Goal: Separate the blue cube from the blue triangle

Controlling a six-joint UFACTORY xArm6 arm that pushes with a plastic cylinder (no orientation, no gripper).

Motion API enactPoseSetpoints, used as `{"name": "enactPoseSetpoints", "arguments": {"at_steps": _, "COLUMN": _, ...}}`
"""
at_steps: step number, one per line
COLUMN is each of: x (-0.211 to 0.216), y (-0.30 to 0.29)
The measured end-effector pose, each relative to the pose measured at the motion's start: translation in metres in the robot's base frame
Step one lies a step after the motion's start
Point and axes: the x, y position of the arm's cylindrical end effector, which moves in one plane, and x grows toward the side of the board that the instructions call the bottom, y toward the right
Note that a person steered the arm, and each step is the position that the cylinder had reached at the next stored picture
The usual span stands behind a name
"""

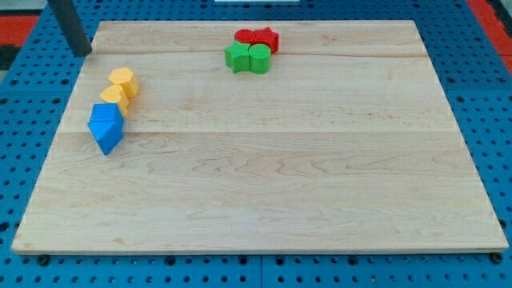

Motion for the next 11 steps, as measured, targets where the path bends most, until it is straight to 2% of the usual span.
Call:
{"name": "enactPoseSetpoints", "arguments": {"at_steps": 1, "x": 0.001, "y": 0.01}}
{"name": "enactPoseSetpoints", "arguments": {"at_steps": 2, "x": 0.001, "y": 0.05}}
{"name": "enactPoseSetpoints", "arguments": {"at_steps": 3, "x": 0.032, "y": 0.074}}
{"name": "enactPoseSetpoints", "arguments": {"at_steps": 5, "x": 0.09, "y": -0.003}}
{"name": "enactPoseSetpoints", "arguments": {"at_steps": 6, "x": 0.136, "y": -0.002}}
{"name": "enactPoseSetpoints", "arguments": {"at_steps": 7, "x": 0.152, "y": 0.037}}
{"name": "enactPoseSetpoints", "arguments": {"at_steps": 8, "x": 0.148, "y": 0.094}}
{"name": "enactPoseSetpoints", "arguments": {"at_steps": 9, "x": 0.165, "y": 0.121}}
{"name": "enactPoseSetpoints", "arguments": {"at_steps": 11, "x": 0.163, "y": 0.183}}
